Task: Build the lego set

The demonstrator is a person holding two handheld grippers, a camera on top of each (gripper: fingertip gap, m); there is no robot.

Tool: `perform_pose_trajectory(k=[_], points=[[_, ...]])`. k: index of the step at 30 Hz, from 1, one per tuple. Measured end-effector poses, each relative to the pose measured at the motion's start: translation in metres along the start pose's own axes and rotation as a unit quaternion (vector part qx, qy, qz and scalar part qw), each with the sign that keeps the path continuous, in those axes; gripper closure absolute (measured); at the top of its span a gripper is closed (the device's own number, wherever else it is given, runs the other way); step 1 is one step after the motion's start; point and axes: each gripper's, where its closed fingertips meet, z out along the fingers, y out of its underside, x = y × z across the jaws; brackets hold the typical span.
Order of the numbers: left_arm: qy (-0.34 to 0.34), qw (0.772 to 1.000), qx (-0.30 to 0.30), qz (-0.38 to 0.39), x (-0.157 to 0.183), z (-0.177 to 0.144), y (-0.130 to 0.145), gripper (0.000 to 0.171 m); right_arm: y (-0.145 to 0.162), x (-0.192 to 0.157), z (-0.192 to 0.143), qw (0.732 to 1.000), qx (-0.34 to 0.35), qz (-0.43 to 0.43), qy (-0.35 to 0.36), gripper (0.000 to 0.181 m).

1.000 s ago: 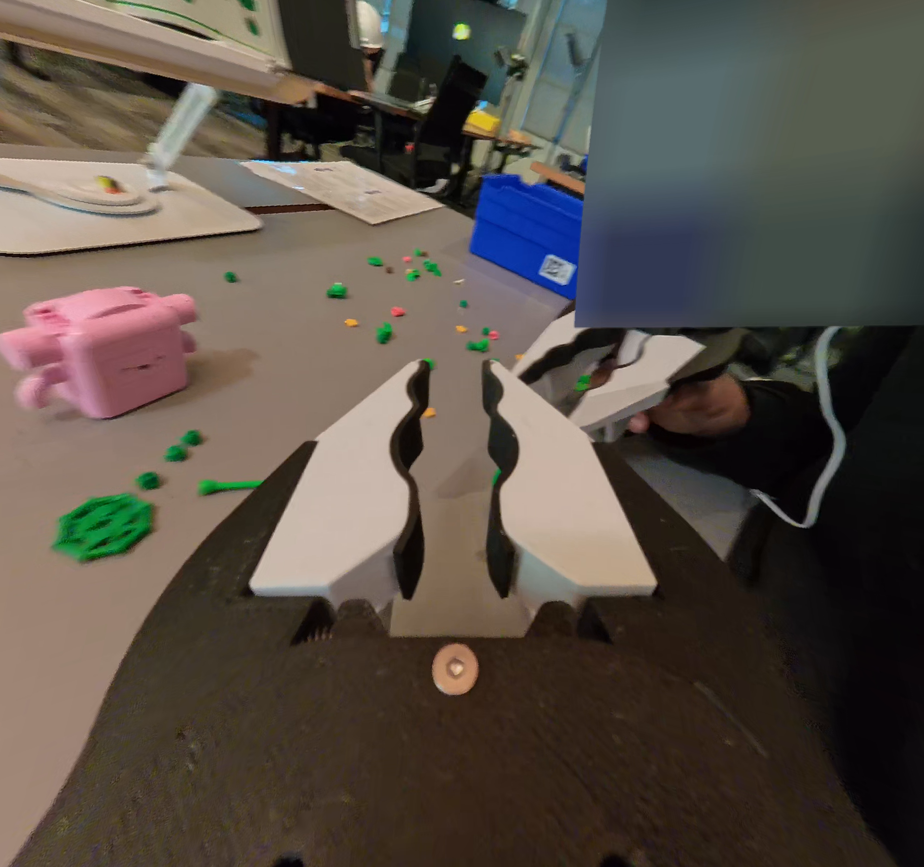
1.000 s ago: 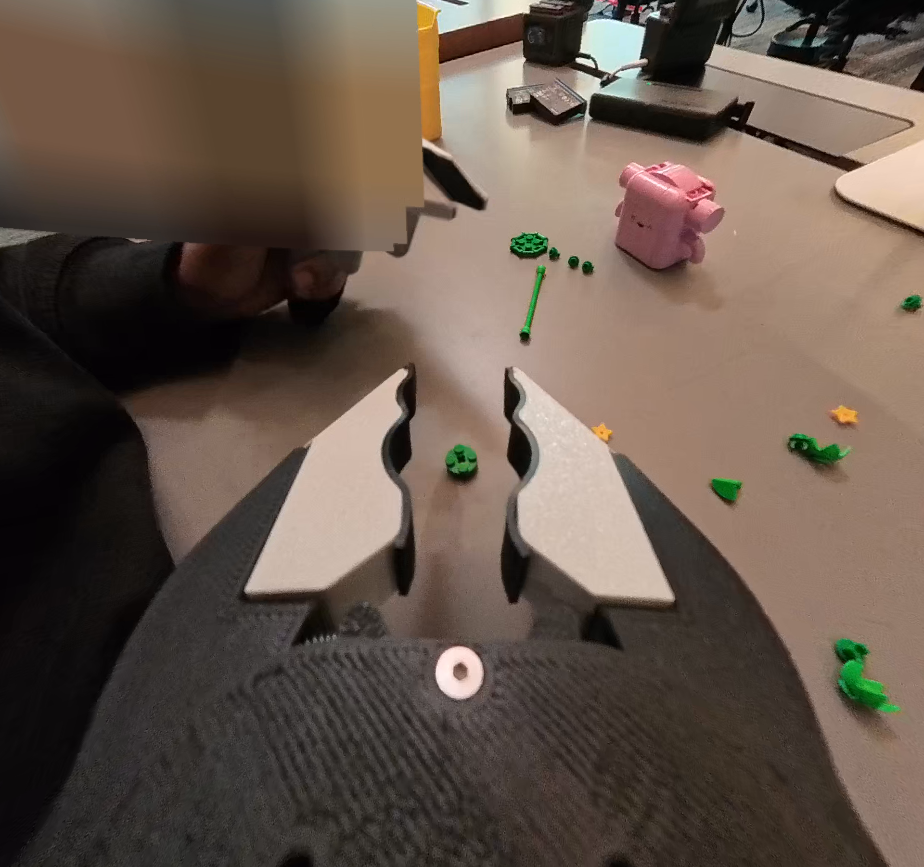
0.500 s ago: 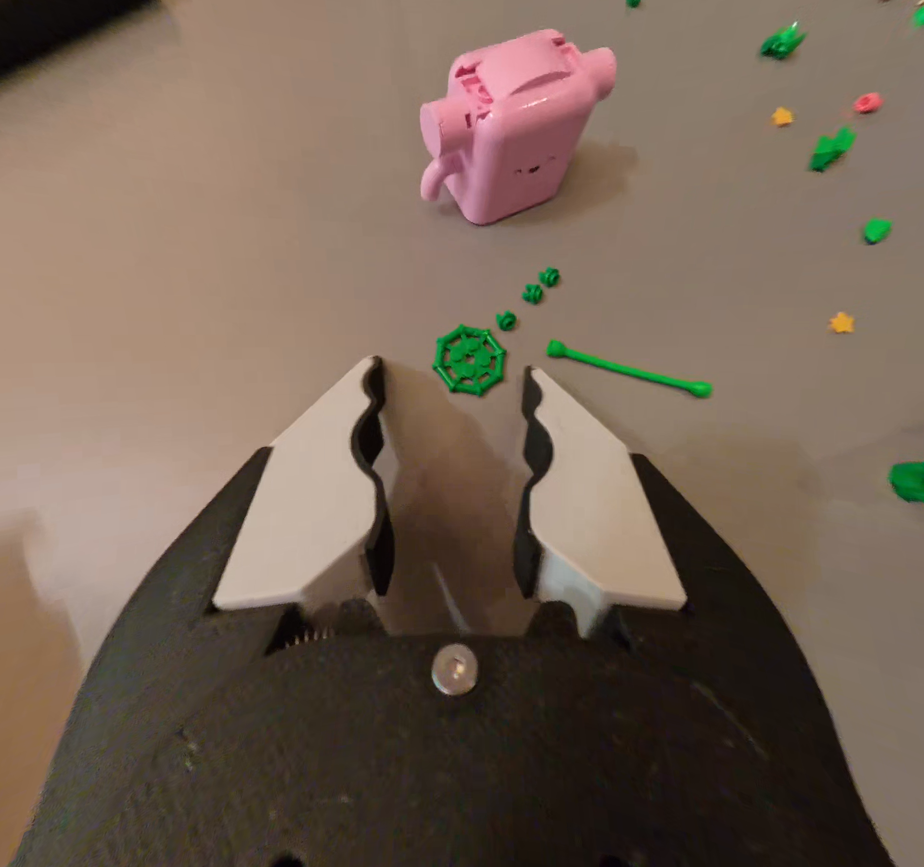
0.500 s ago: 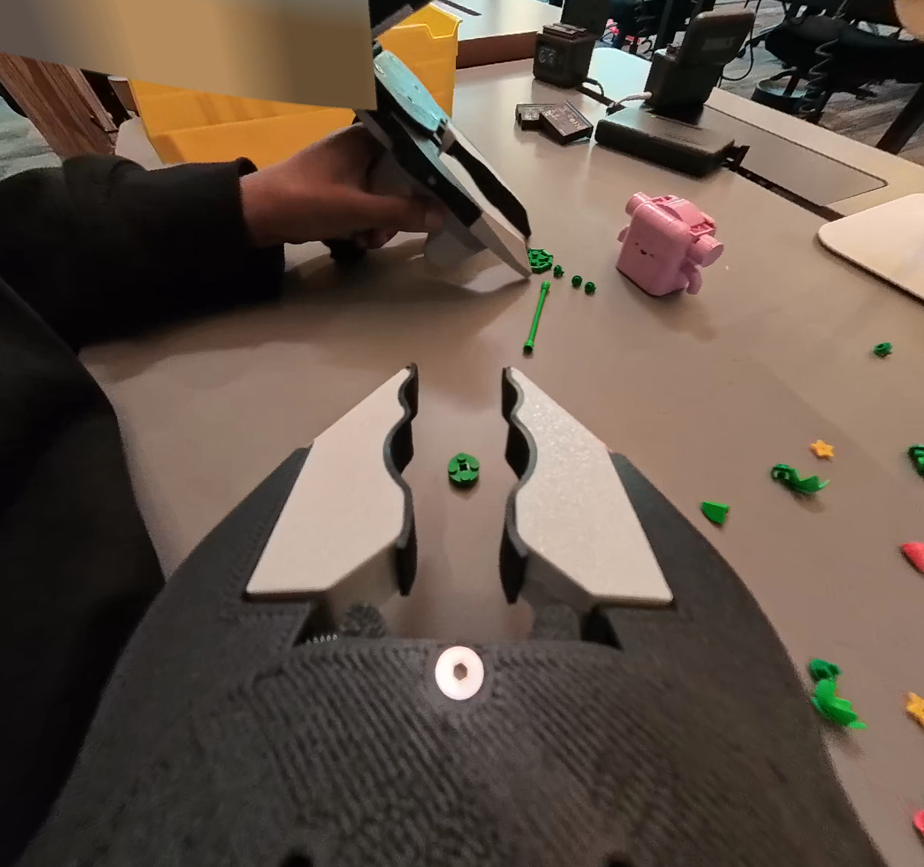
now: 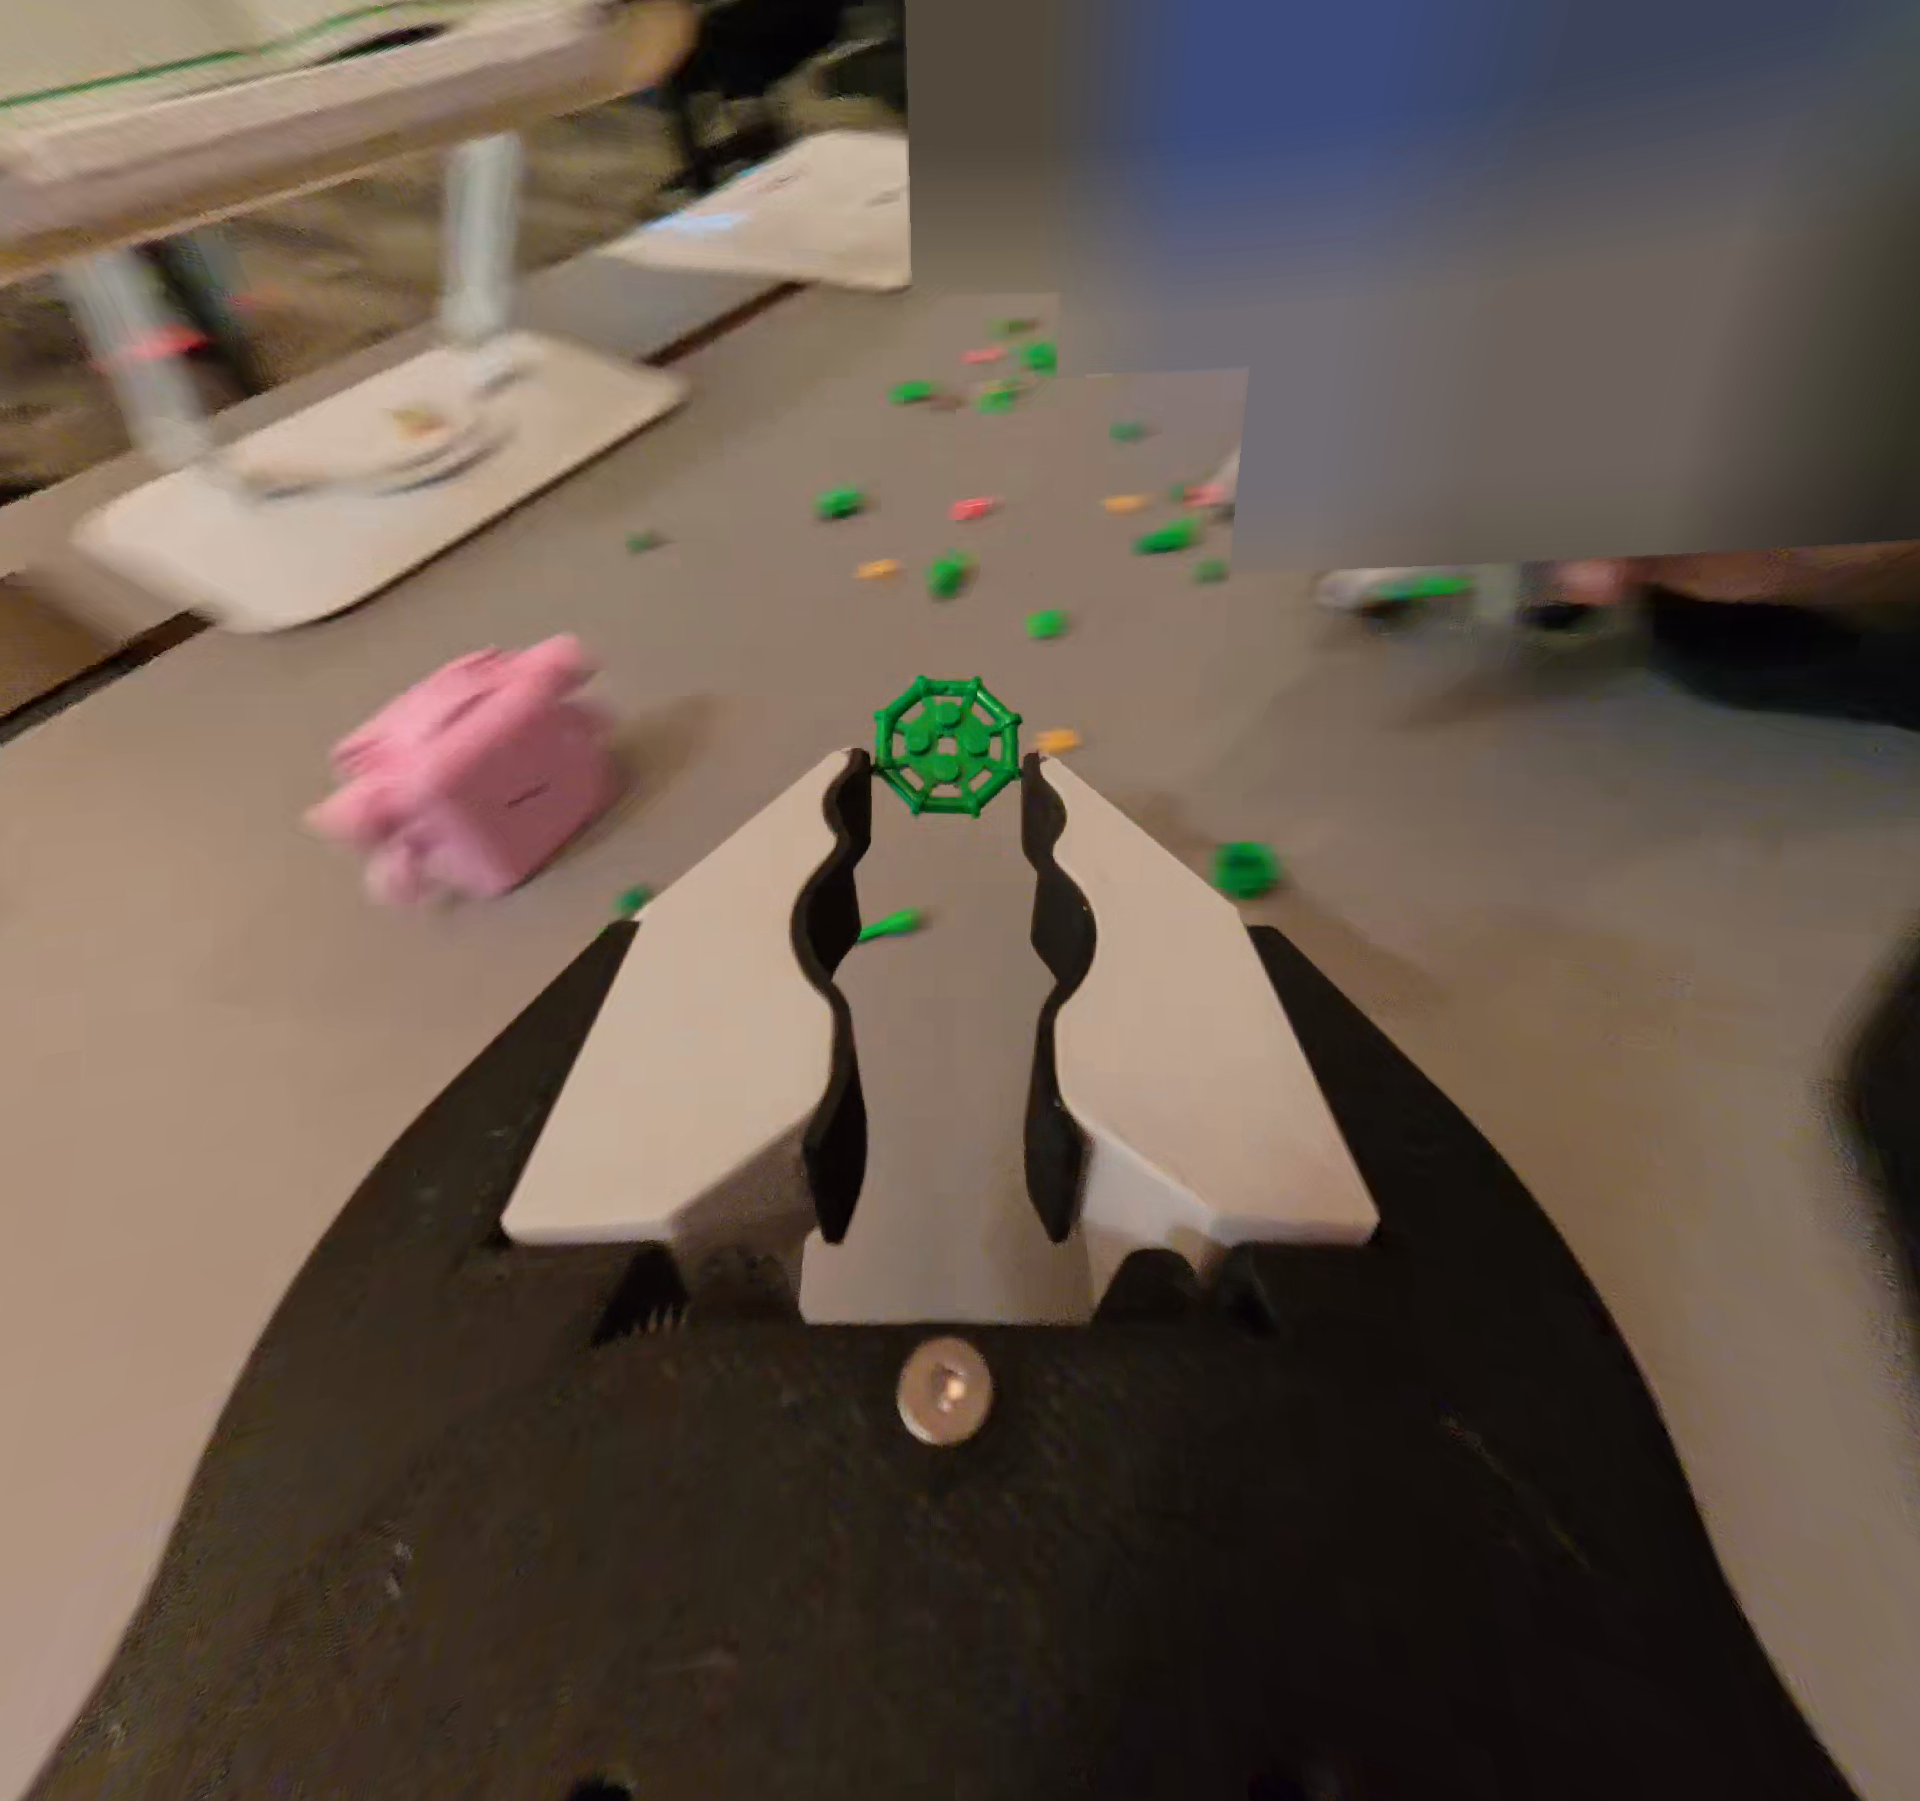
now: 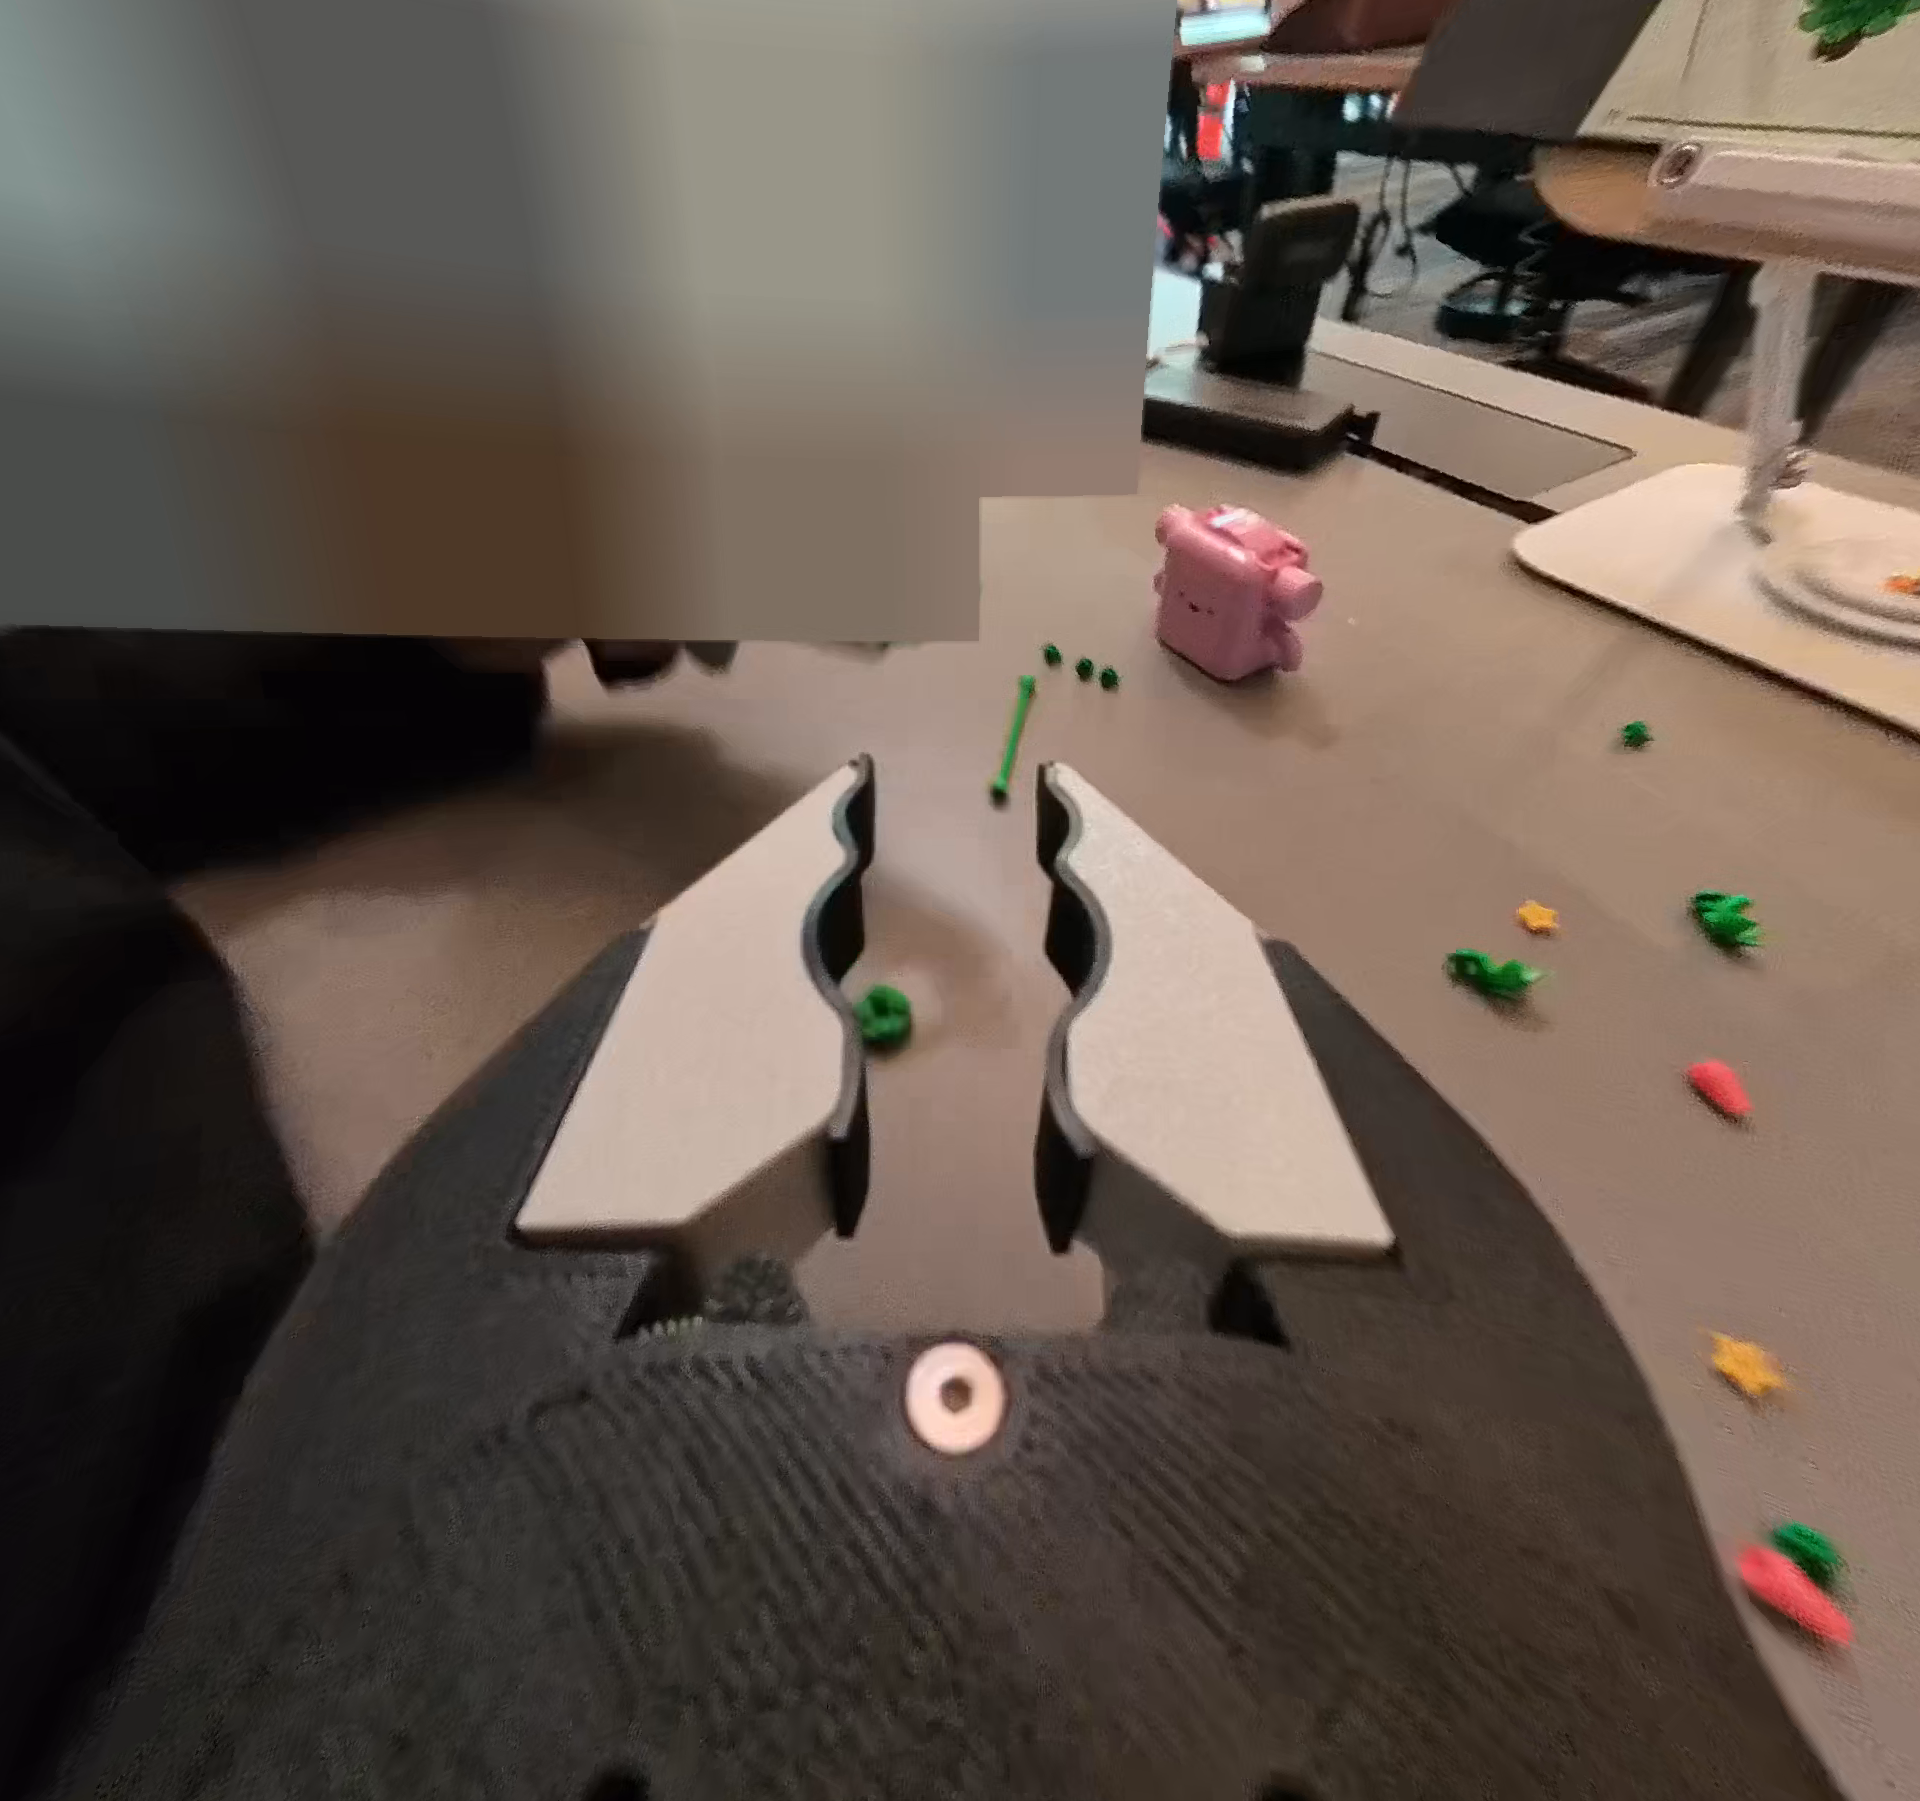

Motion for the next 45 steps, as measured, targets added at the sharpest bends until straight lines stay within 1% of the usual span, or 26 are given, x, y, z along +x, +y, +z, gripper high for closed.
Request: perform_pose_trajectory(k=[1, 3, 4, 6, 8, 11, 13, 15, 17, 19, 24, 28, 31, 34, 38, 40, 42, 43, 45], points=[[0.044, 0.999, 0.0, 0.004, 0.02, 0.004, -0.002, 0.147, -0.008, 0.002, -0.005, 0.999, 0.028, 0.033, -0.014, 0.152], [0.104, 0.994, -0.025, 0.002, 0.049, 0.014, 0.005, 0.147, -0.022, 0.007, -0.015, 0.992, 0.079, 0.089, -0.034, 0.154], [0.118, 0.992, -0.043, 0.006, 0.059, 0.019, 0.012, 0.147, -0.026, 0.01, -0.019, 0.989, 0.096, 0.109, -0.038, 0.154], [0.131, 0.988, -0.072, 0.03, 0.072, 0.025, 0.024, 0.147, -0.025, 0.011, -0.02, 0.985, 0.1, 0.131, -0.048, 0.154], [0.134, 0.986, -0.085, 0.045, 0.078, 0.029, 0.03, 0.146, -0.018, 0.0, -0.014, 0.987, 0.073, 0.125, -0.071, 0.154], [0.147, 0.984, -0.089, 0.036, 0.082, 0.031, 0.032, 0.147, 0.002, -0.026, 0.001, 0.993, -0.002, 0.057, -0.104, 0.148], [0.14, 0.985, -0.096, 0.038, 0.078, 0.031, 0.035, 0.146, 0.013, -0.034, 0.006, 0.994, -0.037, 0.003, -0.101, 0.143], [0.137, 0.985, -0.102, 0.032, 0.075, 0.031, 0.037, 0.146, 0.018, -0.034, 0.007, 0.994, -0.051, -0.032, -0.088, 0.144], [0.138, 0.985, -0.103, 0.024, 0.074, 0.031, 0.037, 0.147, 0.027, -0.029, 0.008, 0.993, -0.075, -0.042, -0.076, 0.144], [0.141, 0.985, -0.102, 0.017, 0.073, 0.03, 0.036, 0.147, 0.037, -0.028, 0.009, 0.991, -0.1, -0.04, -0.077, 0.143], [0.153, 0.983, -0.102, 0.007, 0.074, 0.03, 0.036, 0.147, 0.051, -0.032, 0.014, 0.986, -0.138, -0.057, -0.078, 0.139], [0.166, 0.979, -0.115, 0.019, 0.08, 0.03, 0.04, 0.147, 0.062, -0.033, 0.015, 0.981, -0.166, -0.067, -0.076, 0.135], [0.188, 0.975, -0.111, 0.045, 0.089, 0.027, 0.041, 0.147, 0.065, -0.039, 0.012, 0.978, -0.173, -0.075, -0.09, 0.132], [0.213, 0.969, -0.107, 0.071, 0.1, 0.023, 0.041, 0.147, 0.068, -0.046, 0.007, 0.975, -0.179, -0.073, -0.106, 0.137], [0.237, 0.959, -0.124, 0.096, 0.11, 0.021, 0.048, 0.147, 0.085, -0.052, -0.001, 0.967, -0.213, -0.075, -0.117, 0.15], [0.242, 0.954, -0.139, 0.109, 0.114, 0.022, 0.054, 0.147, 0.094, -0.053, -0.006, 0.962, -0.234, -0.081, -0.115, 0.158], [0.24, 0.949, -0.164, 0.12, 0.115, 0.025, 0.061, 0.146, 0.099, -0.053, -0.008, 0.959, -0.246, -0.091, -0.107, 0.17], [0.235, 0.947, -0.179, 0.124, 0.115, 0.027, 0.066, 0.147, 0.102, -0.053, -0.009, 0.957, -0.252, -0.095, -0.105, 0.171], [0.228, 0.943, -0.201, 0.136, 0.115, 0.03, 0.073, 0.141, 0.103, -0.054, -0.01, 0.957, -0.254, -0.098, -0.104, 0.169]])
